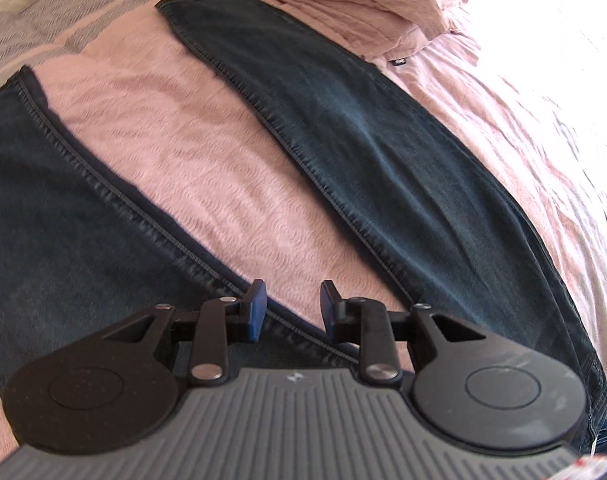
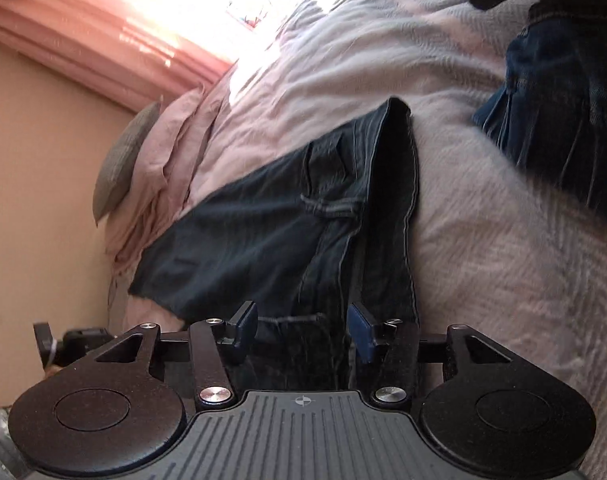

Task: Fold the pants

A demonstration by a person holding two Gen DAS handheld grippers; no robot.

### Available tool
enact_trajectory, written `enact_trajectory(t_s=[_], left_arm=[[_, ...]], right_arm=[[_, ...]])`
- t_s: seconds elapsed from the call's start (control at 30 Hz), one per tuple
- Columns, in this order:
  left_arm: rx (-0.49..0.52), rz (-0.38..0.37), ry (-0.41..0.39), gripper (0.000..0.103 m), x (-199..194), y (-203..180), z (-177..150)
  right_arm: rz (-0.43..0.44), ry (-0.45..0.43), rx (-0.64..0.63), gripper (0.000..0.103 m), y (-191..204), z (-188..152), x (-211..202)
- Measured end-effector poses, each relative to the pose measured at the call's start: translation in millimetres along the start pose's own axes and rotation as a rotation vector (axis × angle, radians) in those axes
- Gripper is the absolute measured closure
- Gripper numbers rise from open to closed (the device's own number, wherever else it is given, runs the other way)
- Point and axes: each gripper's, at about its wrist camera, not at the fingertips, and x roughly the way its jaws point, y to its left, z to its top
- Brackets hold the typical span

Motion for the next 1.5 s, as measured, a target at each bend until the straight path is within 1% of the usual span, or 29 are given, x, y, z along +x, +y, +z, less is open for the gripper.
enact_trajectory(t_s=[0.1,0.17,0.2,0.23,0.3,0.37,0.47,0.5,0.57,0.63,0.67,0.7,0.73,0.77,0.8,0.83,0.87,0.9,0.97,1.07,1.1,1.13,1.17,1.23,1.27,1.3,1.37,1.43,1.5], left_arm=[[0.000,0.001,0.012,0.079,-2,3,-5],[0.003,0.000,0.017,0.079,-5,6,-9],[0.004,-0.001,0.018,0.079,-6,8,-10],[0.004,0.001,0.019,0.079,-7,10,-11],[0.005,0.005,0.020,0.079,-9,14,-13],[0.015,0.011,0.016,0.079,-9,18,-15],[0.035,0.046,0.037,0.079,-3,23,-19],[0.034,0.051,0.046,0.079,-3,25,-21],[0.049,0.055,0.038,0.079,-8,31,-22],[0.084,0.080,0.021,0.078,-13,37,-23],[0.103,0.093,0.013,0.077,-15,41,-24],[0.126,0.108,0.008,0.077,-16,43,-24],[0.154,0.121,0.004,0.077,-16,44,-26],[0.191,0.128,0.001,0.077,-15,44,-29],[0.235,0.131,0.000,0.077,-13,42,-32],[0.285,0.130,-0.001,0.077,-11,39,-37],[0.338,0.125,0.002,0.076,-8,35,-42],[0.386,0.118,0.000,0.074,-6,32,-46],[0.475,0.109,-0.014,0.074,-2,30,-56],[0.606,0.109,-0.022,0.072,0,43,-71],[0.650,0.109,-0.029,0.070,1,51,-77],[0.690,0.110,-0.039,0.069,1,60,-82],[0.719,0.112,-0.046,0.067,-2,70,-85],[0.749,0.096,-0.058,0.066,-9,93,-83],[0.754,0.086,-0.073,0.066,-13,103,-80],[0.753,0.073,-0.089,0.066,-16,113,-75],[0.730,0.050,-0.111,0.064,-18,133,-62],[0.704,0.058,-0.109,0.062,-14,151,-49],[0.671,0.060,-0.063,0.057,-6,174,-40]], right_arm=[[-0.008,0.009,-0.048,0.057,1,-4,20],[-0.049,0.040,-0.110,0.078,6,-6,29],[-0.066,0.047,-0.131,0.083,9,-6,29],[-0.081,0.043,-0.134,0.100,8,-8,25],[-0.128,0.021,-0.129,0.103,12,-6,15],[-0.193,0.025,-0.155,0.103,22,-7,15],[-0.412,0.127,-0.385,0.103,47,-23,45],[-0.461,0.145,-0.414,0.102,57,-23,51],[-0.532,0.151,-0.364,0.100,69,-17,50],[-0.678,0.054,-0.336,0.097,83,-13,39],[-0.711,-0.009,-0.343,0.095,92,-14,33],[-0.703,-0.061,-0.350,0.091,102,-16,29],[-0.660,-0.104,-0.365,0.084,114,-23,28],[-0.601,-0.117,-0.394,0.081,126,-30,31],[-0.551,-0.108,-0.445,0.073,138,-42,39],[-0.528,-0.080,-0.503,0.069,149,-56,50],[-0.526,-0.046,-0.561,0.068,158,-71,62],[-0.534,-0.012,-0.604,0.068,162,-87,72],[-0.599,0.069,-0.692,0.068,165,-124,89],[-0.693,0.122,-0.789,0.067,156,-180,80],[-0.734,0.128,-0.790,0.065,155,-195,72],[-0.791,0.179,-0.756,0.064,150,-205,66],[-0.820,0.197,-0.719,0.064,152,-212,61],[-0.882,0.157,-0.631,0.064,171,-218,50],[-0.878,0.104,-0.580,0.064,184,-218,48],[-0.842,0.044,-0.532,0.064,197,-219,49],[-0.752,-0.029,-0.471,0.064,222,-223,63],[-0.701,-0.024,-0.436,0.062,236,-237,90],[-0.767,0.055,-0.385,0.062,230,-260,111]])
